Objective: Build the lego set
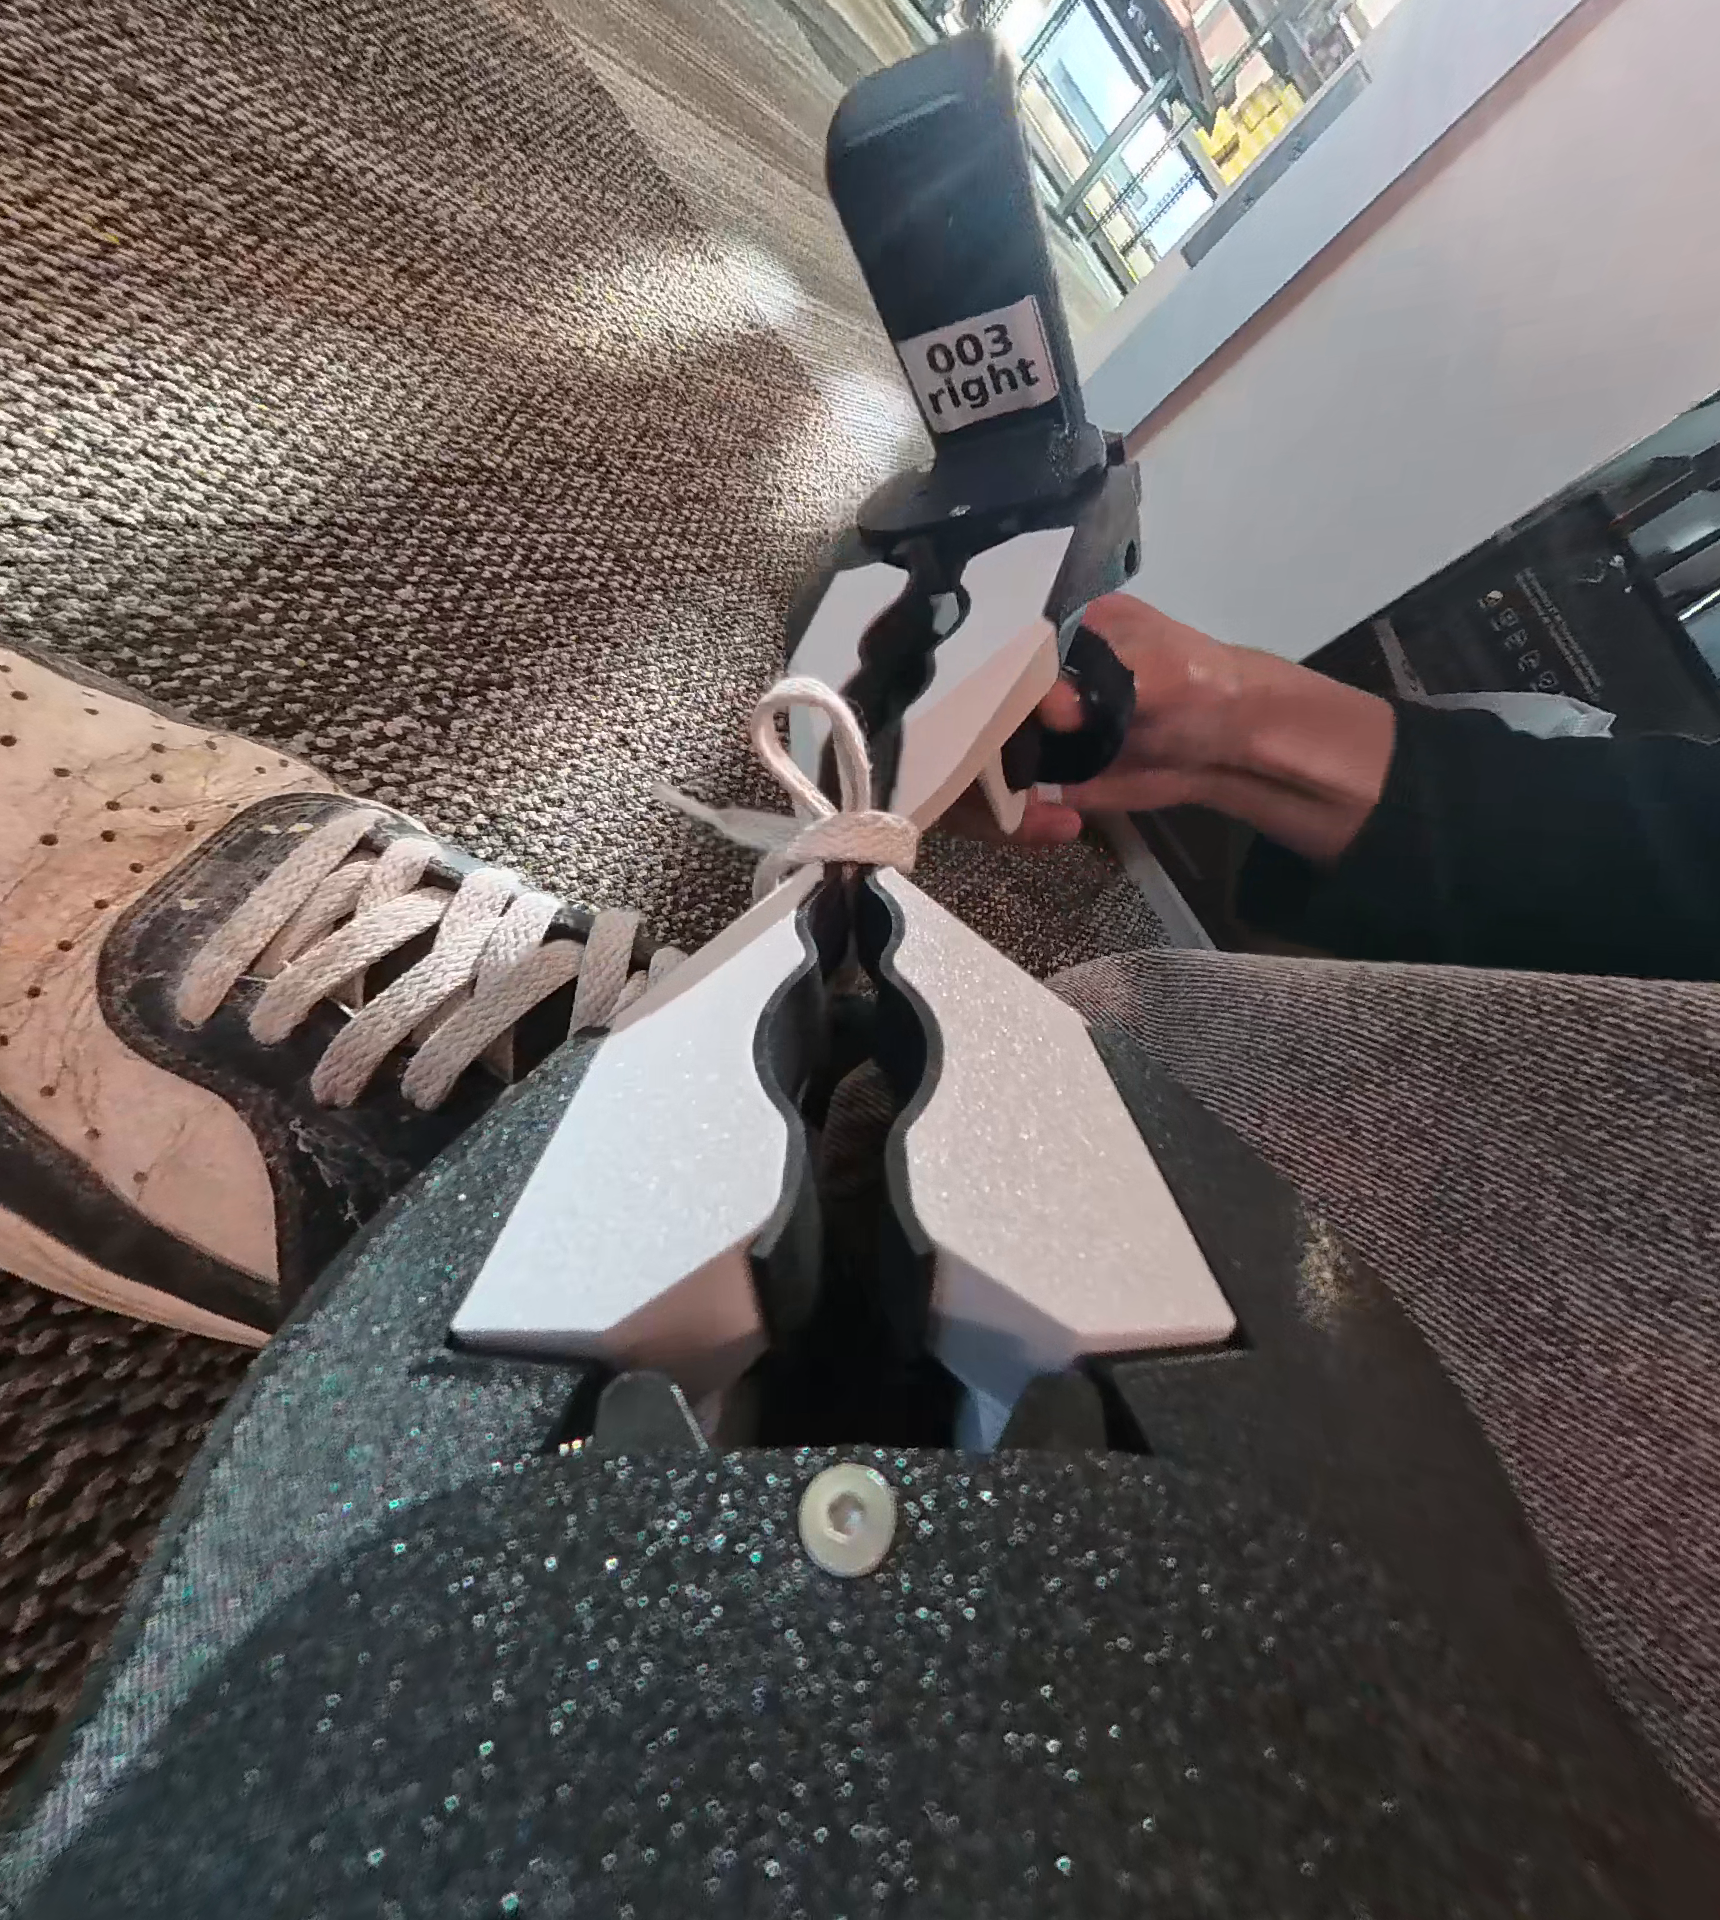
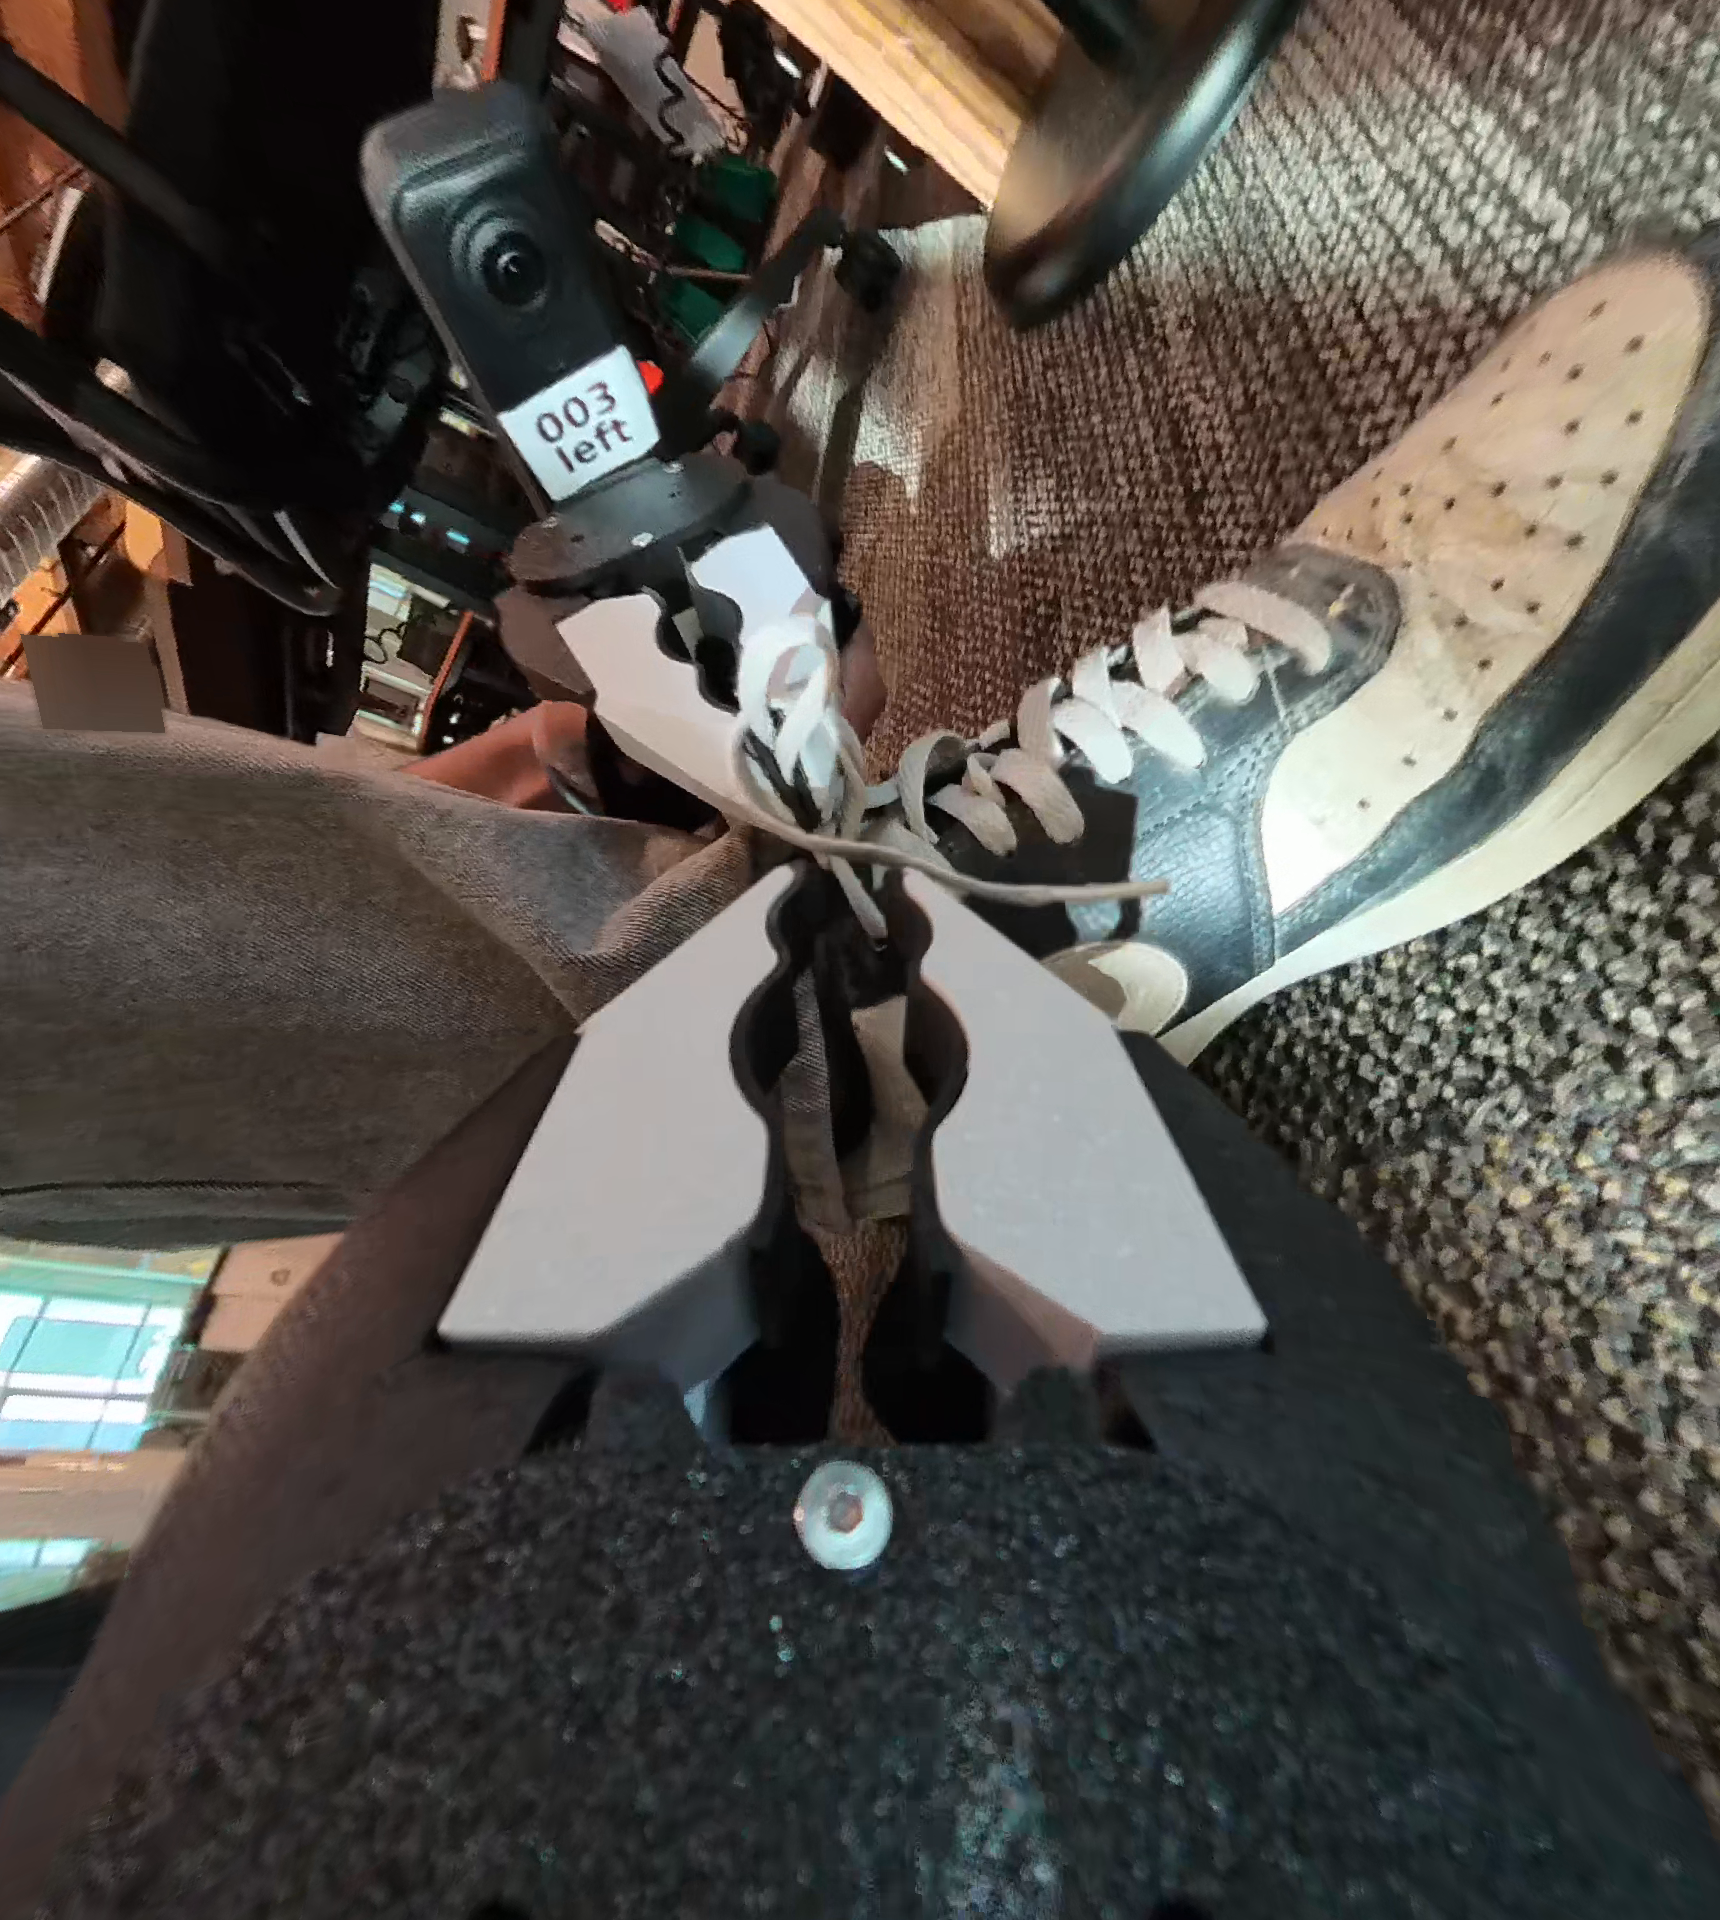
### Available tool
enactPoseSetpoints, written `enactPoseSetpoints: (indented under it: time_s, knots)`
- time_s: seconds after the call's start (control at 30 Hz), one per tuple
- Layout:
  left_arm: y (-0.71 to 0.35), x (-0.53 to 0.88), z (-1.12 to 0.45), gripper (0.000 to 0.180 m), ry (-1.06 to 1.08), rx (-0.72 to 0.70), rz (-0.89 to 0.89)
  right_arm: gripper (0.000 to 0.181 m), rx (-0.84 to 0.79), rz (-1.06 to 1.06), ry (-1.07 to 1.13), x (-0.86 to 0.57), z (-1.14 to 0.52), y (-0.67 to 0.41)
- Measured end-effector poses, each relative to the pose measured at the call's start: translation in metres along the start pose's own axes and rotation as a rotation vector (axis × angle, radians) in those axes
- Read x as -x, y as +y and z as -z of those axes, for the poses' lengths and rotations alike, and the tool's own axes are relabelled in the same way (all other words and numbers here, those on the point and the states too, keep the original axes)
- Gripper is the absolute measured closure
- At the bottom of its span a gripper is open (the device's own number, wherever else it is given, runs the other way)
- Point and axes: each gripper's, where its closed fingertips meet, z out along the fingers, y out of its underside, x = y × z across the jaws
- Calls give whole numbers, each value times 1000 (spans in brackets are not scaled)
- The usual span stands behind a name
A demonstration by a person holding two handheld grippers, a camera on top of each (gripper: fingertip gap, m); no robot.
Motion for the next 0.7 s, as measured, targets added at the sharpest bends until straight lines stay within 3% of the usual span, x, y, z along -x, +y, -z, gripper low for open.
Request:
enactPoseSetpoints:
  time_s: [0.27, 0.33, 0.43, 0.57, 0.7]
  knots:
    - [1, 0, -1, 180, -4, 41, -46, 159, 131, -12, -220, 9, 3, -13]
    - [2, -1, -1, 180, -6, 39, -48, 155, 224, -20, -222, 10, -7, 2]
    - [3, -2, -1, 180, -13, 40, -64, 147, 217, -7, -210, 8, -18, 12]
    - [5, -6, 1, 180, 17, 45, -72, 176, 145, 30, -200, 4, -22, 16]
    - [9, -8, 3, 180, 53, 97, -90, 179, 110, 7, -238, 3, -26, 15]
